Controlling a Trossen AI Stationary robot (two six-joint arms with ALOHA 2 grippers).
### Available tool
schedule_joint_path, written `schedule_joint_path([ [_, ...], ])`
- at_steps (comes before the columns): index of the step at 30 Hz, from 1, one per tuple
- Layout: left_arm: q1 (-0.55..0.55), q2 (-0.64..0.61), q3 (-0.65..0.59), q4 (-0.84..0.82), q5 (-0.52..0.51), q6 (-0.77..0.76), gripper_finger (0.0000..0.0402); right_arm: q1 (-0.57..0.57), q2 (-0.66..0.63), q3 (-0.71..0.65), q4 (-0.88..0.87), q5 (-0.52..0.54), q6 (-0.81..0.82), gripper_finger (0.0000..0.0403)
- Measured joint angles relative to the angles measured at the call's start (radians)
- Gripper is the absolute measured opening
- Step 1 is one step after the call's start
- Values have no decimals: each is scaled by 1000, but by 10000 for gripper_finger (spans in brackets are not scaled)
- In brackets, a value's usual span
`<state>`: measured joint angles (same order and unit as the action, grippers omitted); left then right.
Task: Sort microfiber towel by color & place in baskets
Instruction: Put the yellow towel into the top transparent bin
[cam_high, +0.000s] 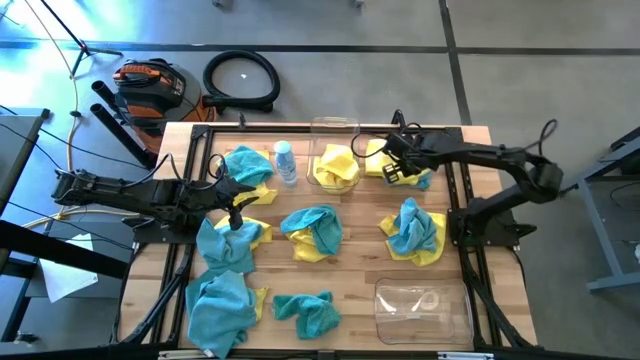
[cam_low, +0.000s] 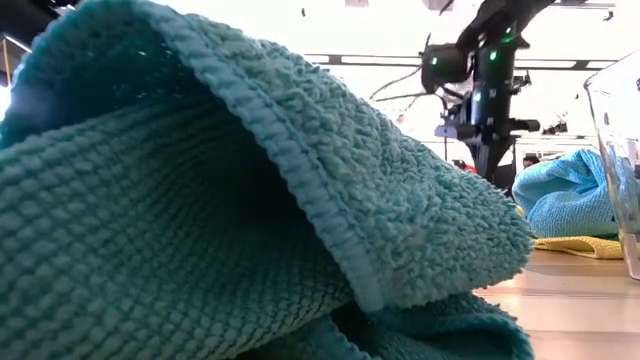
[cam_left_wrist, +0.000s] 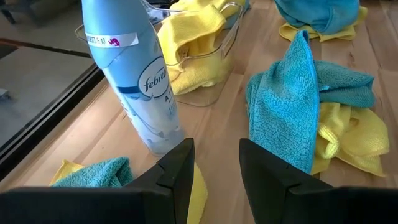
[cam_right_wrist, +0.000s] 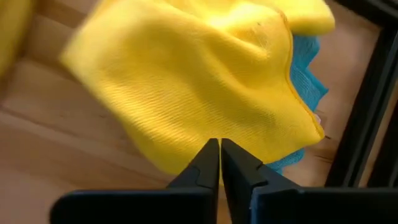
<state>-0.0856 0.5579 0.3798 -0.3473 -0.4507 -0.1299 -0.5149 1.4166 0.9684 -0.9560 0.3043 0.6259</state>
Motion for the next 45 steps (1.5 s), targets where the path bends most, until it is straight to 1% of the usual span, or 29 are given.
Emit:
schedule_joint_path([
  [2, 0, 0, 0, 0, 10, 0, 115, -26, 23, 0, 8, -3, -15, 44],
  [5, 0, 0, 0, 0, 30, 0, 115, -55, 44, 0, 40, 0, -43, 92],
  [10, 0, 0, 0, 0, 36, 0, 115, -82, 51, 0, 130, 9, -74, 174],
  [12, 0, 0, 0, 0, 36, 0, 115, -87, 57, 0, 160, 9, -77, 199],
  [15, 0, 0, 0, 0, 37, 0, 115, -95, 86, 0, 163, -17, -67, 224],
  [19, 0, 0, 0, 0, 38, 0, 115, -95, 158, -1, 163, -26, -58, 234],
  [22, 0, 0, 0, 0, 38, -5, 115, -94, 221, -1, 164, -31, -63, 226],
  [24, 0, 0, 0, 0, 38, -16, 115, -94, 248, -1, 159, -48, -79, 206],
  [26, 0, 0, 0, -1, 42, -19, 115, -94, 259, -1, 150, -47, -84, 166],
  [28, 0, 0, 0, -5, 53, -19, 115, -93, 257, -1, 137, -41, -84, 108],
  [30, 0, 0, 0, -4, 54, -21, 115, -93, 236, -1, 128, -39, -85, 41],
  [31, 0, 0, 0, -4, 54, -21, 115, -93, 219, -1, 127, -38, -89, 22],
  [32, 0, 0, 0, -4, 53, -18, 115, -93, 200, -1, 126, -35, -93, 15],
  [36, 0, 0, 0, -4, 23, 3, 115, -78, 93, -1, 114, -29, -81, 30],
  [40, 0, 0, 0, 1, 15, 8, 115, -49, -49, -1, 92, 3, -65, 7],
  [43, 0, 0, 0, 2, 14, 9, 115, -27, -160, -1, 84, 50, -40, 10],
  [45, 0, 0, 0, 2, 14, 9, 115, -14, -225, -1, 84, 62, -28, 9],
])
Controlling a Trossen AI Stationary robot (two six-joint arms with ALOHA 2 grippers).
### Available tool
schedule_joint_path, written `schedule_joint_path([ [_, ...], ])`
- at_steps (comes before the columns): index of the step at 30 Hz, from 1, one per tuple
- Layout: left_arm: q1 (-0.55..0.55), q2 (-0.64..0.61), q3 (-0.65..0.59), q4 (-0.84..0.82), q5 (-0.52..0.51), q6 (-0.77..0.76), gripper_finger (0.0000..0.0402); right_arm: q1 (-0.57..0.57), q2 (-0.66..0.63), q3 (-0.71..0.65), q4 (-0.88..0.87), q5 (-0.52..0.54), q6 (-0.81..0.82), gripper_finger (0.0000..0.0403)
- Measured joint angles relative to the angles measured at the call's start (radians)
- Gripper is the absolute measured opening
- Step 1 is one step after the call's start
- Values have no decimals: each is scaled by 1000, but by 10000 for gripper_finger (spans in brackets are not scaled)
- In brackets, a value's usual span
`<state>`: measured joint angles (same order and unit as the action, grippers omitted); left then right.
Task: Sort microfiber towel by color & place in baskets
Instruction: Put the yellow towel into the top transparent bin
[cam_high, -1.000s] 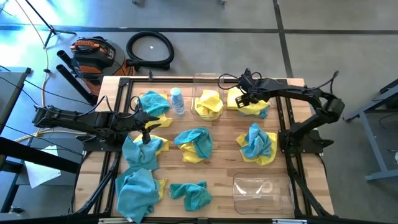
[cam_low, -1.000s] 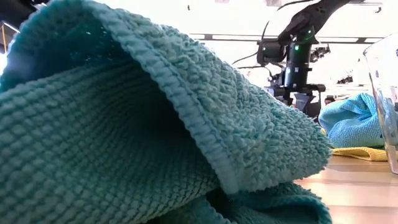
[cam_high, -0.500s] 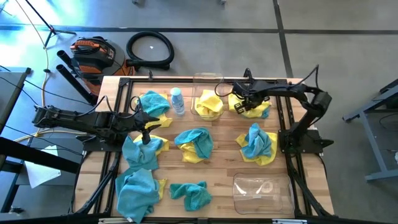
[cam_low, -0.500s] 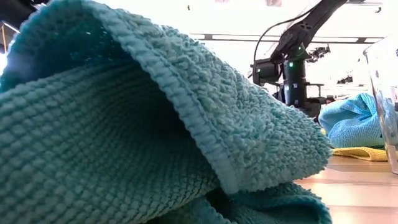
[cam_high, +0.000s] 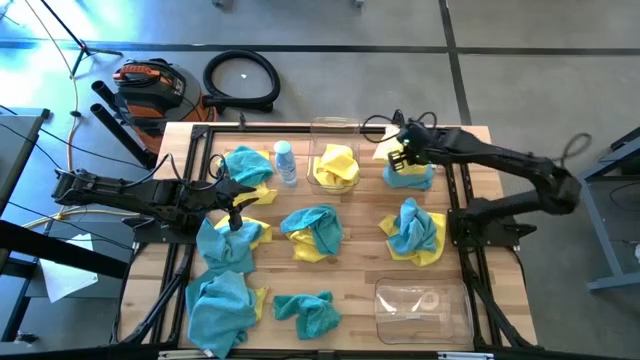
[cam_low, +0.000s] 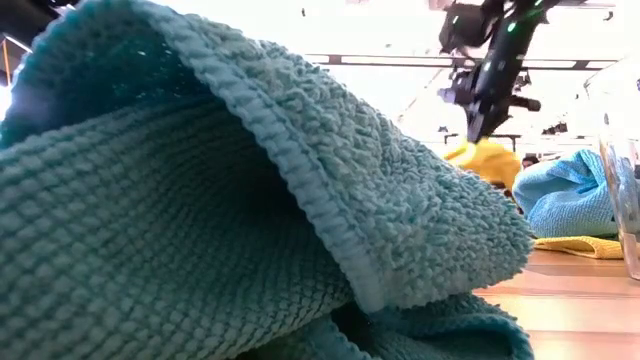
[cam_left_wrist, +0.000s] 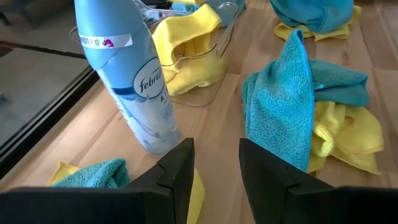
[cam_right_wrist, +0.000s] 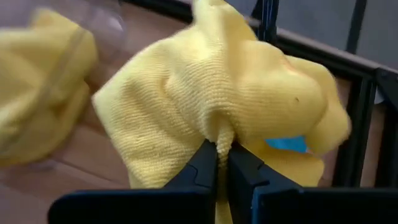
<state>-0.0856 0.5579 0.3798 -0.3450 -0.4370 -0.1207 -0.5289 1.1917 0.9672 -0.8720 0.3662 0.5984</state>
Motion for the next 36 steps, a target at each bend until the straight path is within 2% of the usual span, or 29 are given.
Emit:
schedule_joint_path([
  [5, 0, 0, 0, 0, -2, 0, 115, 41, -112, 0, 58, 7, -40, 4],
  [10, 0, 0, 0, 0, -4, 1, 115, 107, -139, 0, 250, 3, -118, 2],
  [18, 0, 0, 0, 0, -21, 1, 115, 201, -40, 0, 559, -52, -288, 1],
  [24, 0, 0, 0, 0, -21, -6, 115, 191, 56, 0, 739, -209, -382, 0],
  [29, 0, 0, 0, 2, -21, -6, 115, 165, 155, 71, 657, -263, -399, 0],
  [36, 0, 0, 0, 2, -21, -9, 115, 162, 369, 372, 323, -270, -544, 0],
])
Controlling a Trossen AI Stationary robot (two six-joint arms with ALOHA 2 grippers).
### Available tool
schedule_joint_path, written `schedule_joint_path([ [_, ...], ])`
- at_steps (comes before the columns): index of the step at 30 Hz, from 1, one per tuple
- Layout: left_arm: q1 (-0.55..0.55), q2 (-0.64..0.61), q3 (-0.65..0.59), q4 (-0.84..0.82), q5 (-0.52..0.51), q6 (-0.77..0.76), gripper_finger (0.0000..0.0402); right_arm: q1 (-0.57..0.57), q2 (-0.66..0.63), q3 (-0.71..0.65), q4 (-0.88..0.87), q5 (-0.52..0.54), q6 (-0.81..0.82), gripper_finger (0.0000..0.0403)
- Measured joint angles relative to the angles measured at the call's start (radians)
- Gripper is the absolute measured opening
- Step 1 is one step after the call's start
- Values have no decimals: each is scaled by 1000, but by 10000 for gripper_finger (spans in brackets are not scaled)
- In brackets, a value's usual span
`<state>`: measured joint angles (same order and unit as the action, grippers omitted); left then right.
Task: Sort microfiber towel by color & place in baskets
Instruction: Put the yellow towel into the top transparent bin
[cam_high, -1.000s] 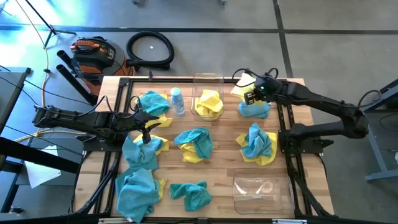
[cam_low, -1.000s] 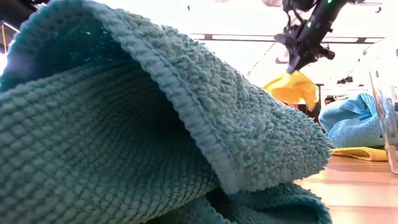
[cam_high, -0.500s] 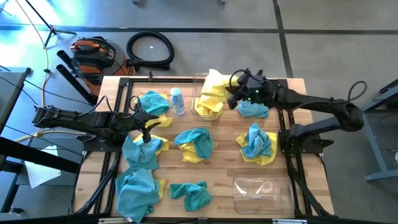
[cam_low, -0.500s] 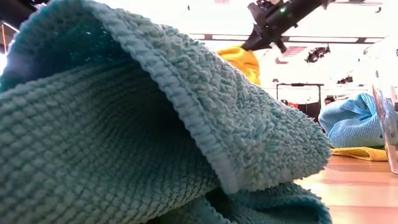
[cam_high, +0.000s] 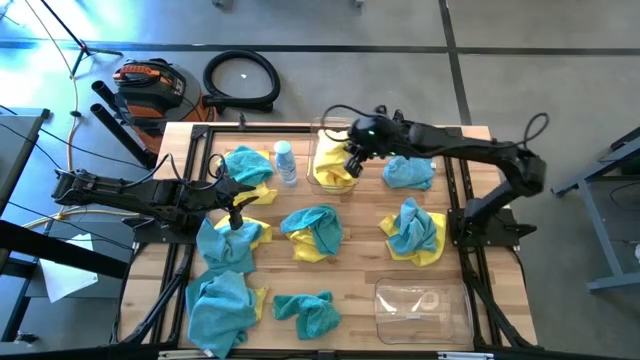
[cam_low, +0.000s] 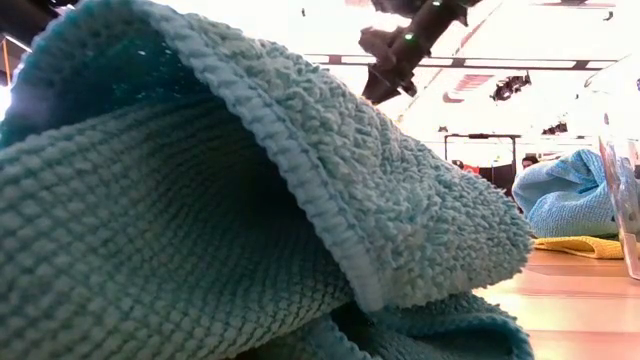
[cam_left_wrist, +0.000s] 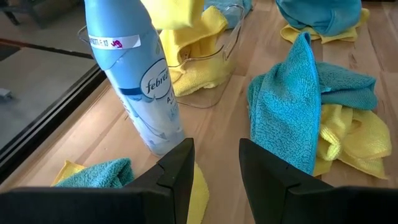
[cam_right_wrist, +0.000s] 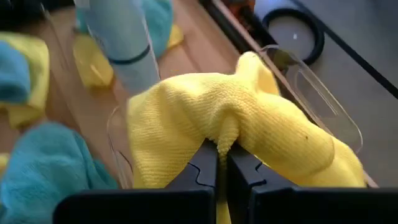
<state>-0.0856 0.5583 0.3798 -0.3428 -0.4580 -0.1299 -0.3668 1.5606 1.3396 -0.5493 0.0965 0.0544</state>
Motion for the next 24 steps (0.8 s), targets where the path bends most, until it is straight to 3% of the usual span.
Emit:
schedule_joint_path([
  [7, 0, 0, 0, 0, 1, -8, 115, 1, 215, 282, -300, 16, -175, 0],
  [12, 0, 0, 0, 0, 2, -8, 115, 4, 351, 414, -412, 27, -254, 0],
  [24, 0, 0, 0, -10, 2, -7, 115, -5, 556, 455, -410, 2, -373, 0],
])
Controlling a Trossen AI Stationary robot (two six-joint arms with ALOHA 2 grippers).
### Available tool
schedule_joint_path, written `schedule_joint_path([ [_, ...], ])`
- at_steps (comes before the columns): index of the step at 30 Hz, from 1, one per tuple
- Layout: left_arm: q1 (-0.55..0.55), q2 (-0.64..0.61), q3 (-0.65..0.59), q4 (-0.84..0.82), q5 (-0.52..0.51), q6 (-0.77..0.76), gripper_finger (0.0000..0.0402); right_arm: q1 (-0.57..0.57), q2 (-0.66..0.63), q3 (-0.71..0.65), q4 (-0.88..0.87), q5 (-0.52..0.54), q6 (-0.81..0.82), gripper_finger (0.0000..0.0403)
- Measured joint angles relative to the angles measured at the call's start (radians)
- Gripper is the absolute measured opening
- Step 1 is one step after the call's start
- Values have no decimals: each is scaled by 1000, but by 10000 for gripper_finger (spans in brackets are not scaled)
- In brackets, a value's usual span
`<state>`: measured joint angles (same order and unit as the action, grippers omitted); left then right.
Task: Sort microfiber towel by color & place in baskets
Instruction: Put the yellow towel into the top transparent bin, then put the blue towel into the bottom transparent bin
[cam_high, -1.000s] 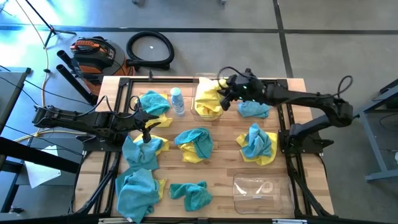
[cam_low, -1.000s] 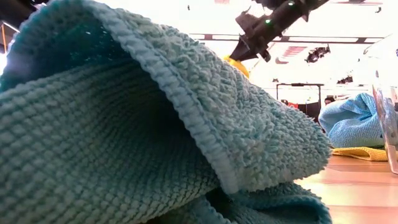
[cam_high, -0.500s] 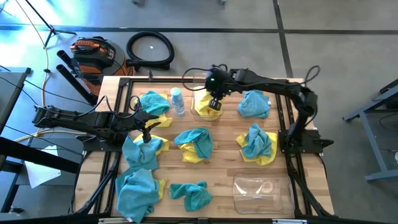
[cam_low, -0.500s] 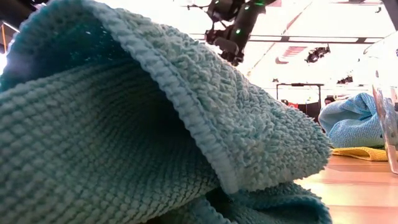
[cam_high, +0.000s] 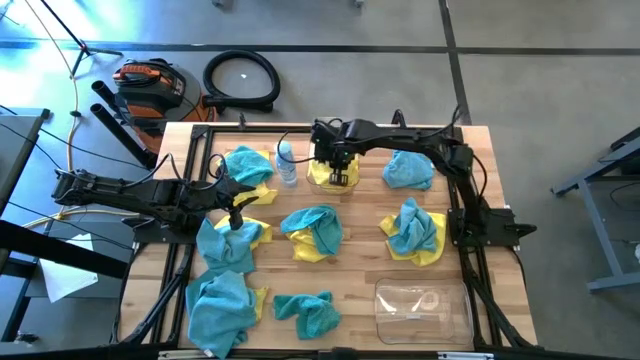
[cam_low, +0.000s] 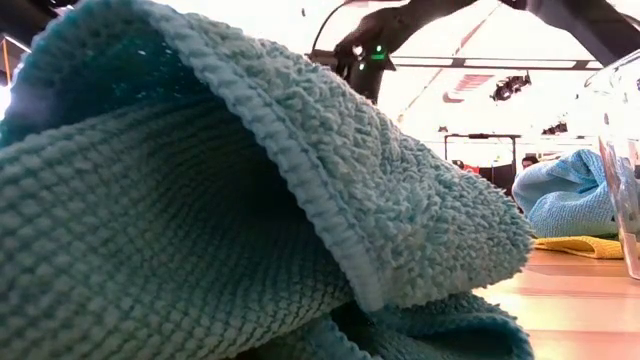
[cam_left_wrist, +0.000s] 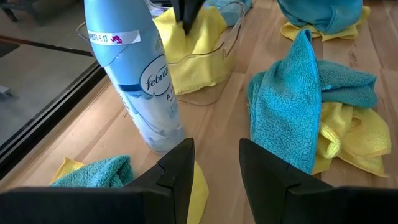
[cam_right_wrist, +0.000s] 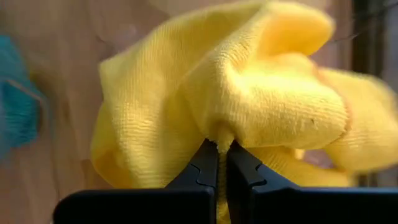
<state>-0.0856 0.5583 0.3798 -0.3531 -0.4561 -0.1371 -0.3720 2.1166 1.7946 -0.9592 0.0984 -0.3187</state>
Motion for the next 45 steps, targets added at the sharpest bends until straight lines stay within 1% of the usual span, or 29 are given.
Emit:
schedule_joint_path([
  [4, 0, 0, 0, 0, 0, 8, 115, -2, 51, -7, 39, -7, -4, 0],
  [8, 0, 0, -3, 4, 0, 8, 115, -5, 77, -5, 75, -76, -4, 0],
  [12, 0, 0, -27, 11, 0, 8, 115, -13, 82, -4, 83, -85, 16, 1],
  [15, 0, 0, -47, 13, -2, -3, 115, -21, 79, -6, 91, -95, 34, 10],
  [19, 0, 0, -54, 15, -2, -16, 115, -29, 80, 13, 86, -88, 67, 35],
  [25, 0, 0, -54, 29, -1, -16, 115, -29, 82, 70, 58, -86, 75, 93],
  [29, 0, 0, -54, 29, 0, -16, 115, -30, 81, 133, -8, -92, 79, 127],
  [33, 0, 0, -54, 29, 0, -19, 115, -33, 81, 201, -103, -94, 92, 146],
  [36, 0, 0, -54, 30, 1, -27, 115, -41, 80, 235, -140, -101, 134, 149],
  [39, 0, 0, -54, 31, 1, -36, 115, -52, 75, 245, -162, -131, 151, 141],
  [42, 0, 0, -54, 31, 1, -45, 115, -64, 43, 221, -156, -165, 165, 123],
  [45, 0, 0, -54, 32, 1, -46, 115, -74, -6, 182, -144, -174, 171, 99],
])
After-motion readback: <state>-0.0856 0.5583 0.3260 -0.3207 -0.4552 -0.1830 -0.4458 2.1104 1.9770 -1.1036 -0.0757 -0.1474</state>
